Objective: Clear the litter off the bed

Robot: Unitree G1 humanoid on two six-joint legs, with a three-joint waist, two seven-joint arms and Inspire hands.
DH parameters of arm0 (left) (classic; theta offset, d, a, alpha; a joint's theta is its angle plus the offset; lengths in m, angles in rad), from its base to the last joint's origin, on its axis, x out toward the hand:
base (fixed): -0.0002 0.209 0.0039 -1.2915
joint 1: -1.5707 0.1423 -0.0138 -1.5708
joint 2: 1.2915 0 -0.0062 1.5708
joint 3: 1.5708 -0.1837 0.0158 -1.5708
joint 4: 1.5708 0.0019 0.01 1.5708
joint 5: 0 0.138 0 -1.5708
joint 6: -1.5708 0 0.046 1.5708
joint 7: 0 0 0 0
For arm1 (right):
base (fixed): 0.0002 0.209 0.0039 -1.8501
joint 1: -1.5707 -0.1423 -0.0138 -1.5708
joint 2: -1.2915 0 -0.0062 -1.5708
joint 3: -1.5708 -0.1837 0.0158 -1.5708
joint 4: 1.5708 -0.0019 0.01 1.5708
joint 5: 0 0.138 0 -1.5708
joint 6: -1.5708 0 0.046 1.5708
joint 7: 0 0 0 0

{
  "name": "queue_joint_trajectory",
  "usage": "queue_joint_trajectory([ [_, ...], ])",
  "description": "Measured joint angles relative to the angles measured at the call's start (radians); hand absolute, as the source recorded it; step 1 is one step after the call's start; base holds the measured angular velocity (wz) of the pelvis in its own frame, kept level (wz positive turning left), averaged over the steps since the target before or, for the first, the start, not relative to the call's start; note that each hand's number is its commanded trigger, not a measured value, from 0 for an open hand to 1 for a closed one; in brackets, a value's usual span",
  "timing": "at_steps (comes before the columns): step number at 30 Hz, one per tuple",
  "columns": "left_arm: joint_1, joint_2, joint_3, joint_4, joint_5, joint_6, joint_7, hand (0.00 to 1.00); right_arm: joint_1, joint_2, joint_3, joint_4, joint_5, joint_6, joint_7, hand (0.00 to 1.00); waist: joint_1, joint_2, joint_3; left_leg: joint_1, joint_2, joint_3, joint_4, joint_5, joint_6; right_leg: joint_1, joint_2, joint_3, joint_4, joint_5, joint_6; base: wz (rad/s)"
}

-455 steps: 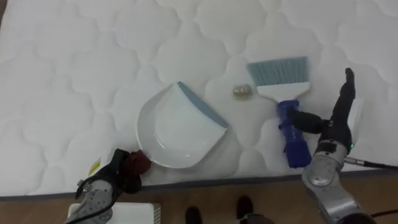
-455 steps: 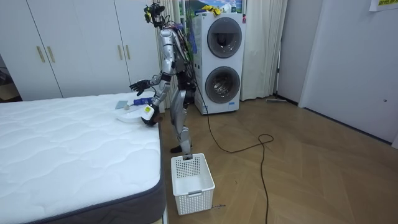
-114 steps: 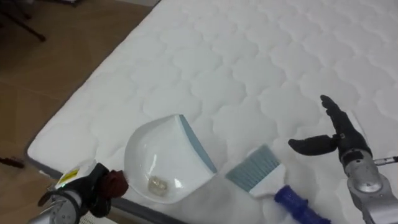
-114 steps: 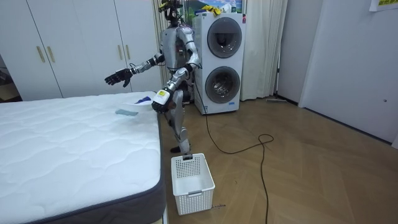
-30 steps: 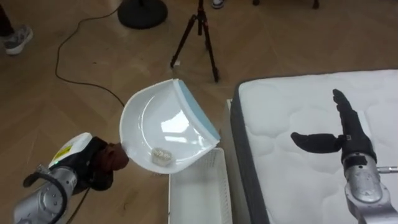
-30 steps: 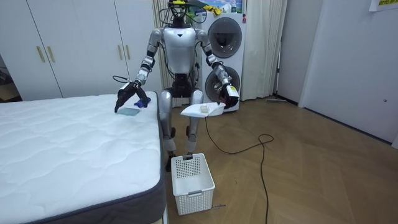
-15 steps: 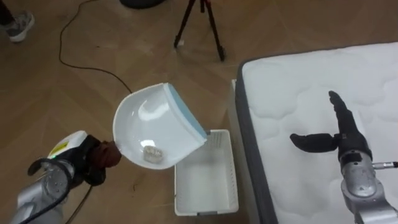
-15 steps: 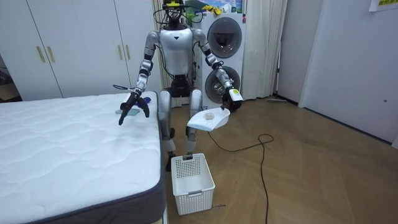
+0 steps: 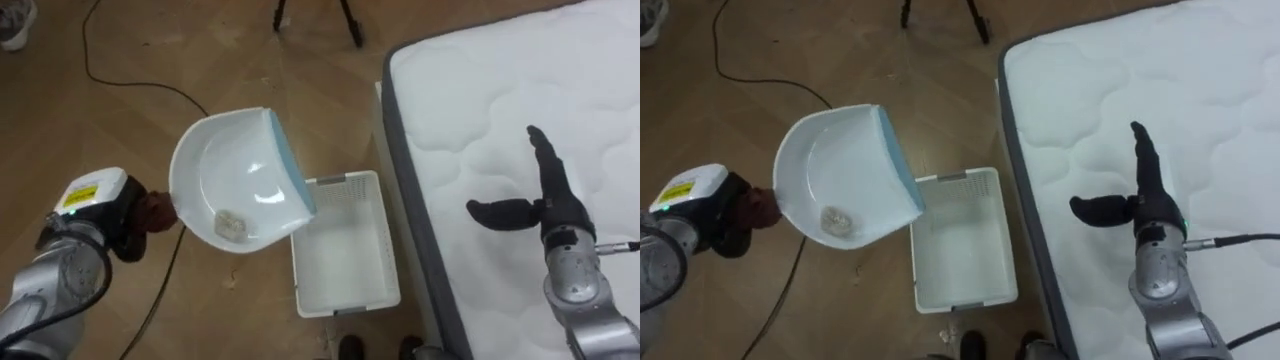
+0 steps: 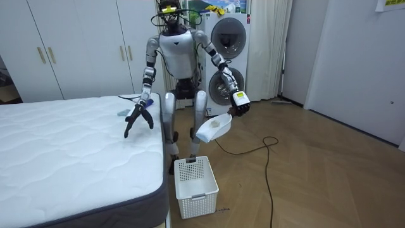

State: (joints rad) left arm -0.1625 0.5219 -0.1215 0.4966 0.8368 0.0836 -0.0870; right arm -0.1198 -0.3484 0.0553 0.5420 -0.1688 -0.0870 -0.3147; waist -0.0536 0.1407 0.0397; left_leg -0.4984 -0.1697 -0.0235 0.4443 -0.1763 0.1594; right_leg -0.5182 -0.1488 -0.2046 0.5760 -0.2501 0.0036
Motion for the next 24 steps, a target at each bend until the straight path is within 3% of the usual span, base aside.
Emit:
queue_joint_trajectory([
  [3,0.001,0.0,-0.028,0.019,0.0,0.005,0.007,1.0,-0.006,0.0,0.002,0.012,-0.017,0.0,-0.007,0.0,0.0,0.025,0.0024,-0.003,0.0,0.019,-0.005,0.0,0.001,-0.019,-0.01,-0.002,0.019,0.0,0.0,-0.14],
  [7,0.001,0.001,-0.043,0.026,0.0,0.003,0.013,1.0,-0.017,0.0,0.004,0.031,-0.042,-0.005,-0.015,0.0,0.002,0.037,0.0027,-0.008,-0.004,0.055,-0.011,0.0,0.001,-0.052,-0.026,0.005,0.064,-0.013,0.0,-0.07],
  [12,0.002,0.001,-0.073,0.026,0.001,0.01,0.013,1.0,-0.021,-0.005,0.006,0.031,-0.041,-0.008,-0.035,0.0,-0.013,0.069,0.0039,-0.013,-0.003,0.09,-0.012,0.0,0.001,-0.07,-0.037,0.016,0.098,-0.033,-0.003,0.06],
  [24,0.002,0.001,-0.132,0.047,0.006,0.02,0.008,1.0,-0.038,-0.015,0.041,0.033,-0.045,-0.008,-0.04,0.0,-0.039,0.089,0.0042,-0.017,-0.002,0.163,0.005,-0.004,0.006,-0.1,-0.053,0.06,0.165,-0.065,-0.012,-0.01],
])
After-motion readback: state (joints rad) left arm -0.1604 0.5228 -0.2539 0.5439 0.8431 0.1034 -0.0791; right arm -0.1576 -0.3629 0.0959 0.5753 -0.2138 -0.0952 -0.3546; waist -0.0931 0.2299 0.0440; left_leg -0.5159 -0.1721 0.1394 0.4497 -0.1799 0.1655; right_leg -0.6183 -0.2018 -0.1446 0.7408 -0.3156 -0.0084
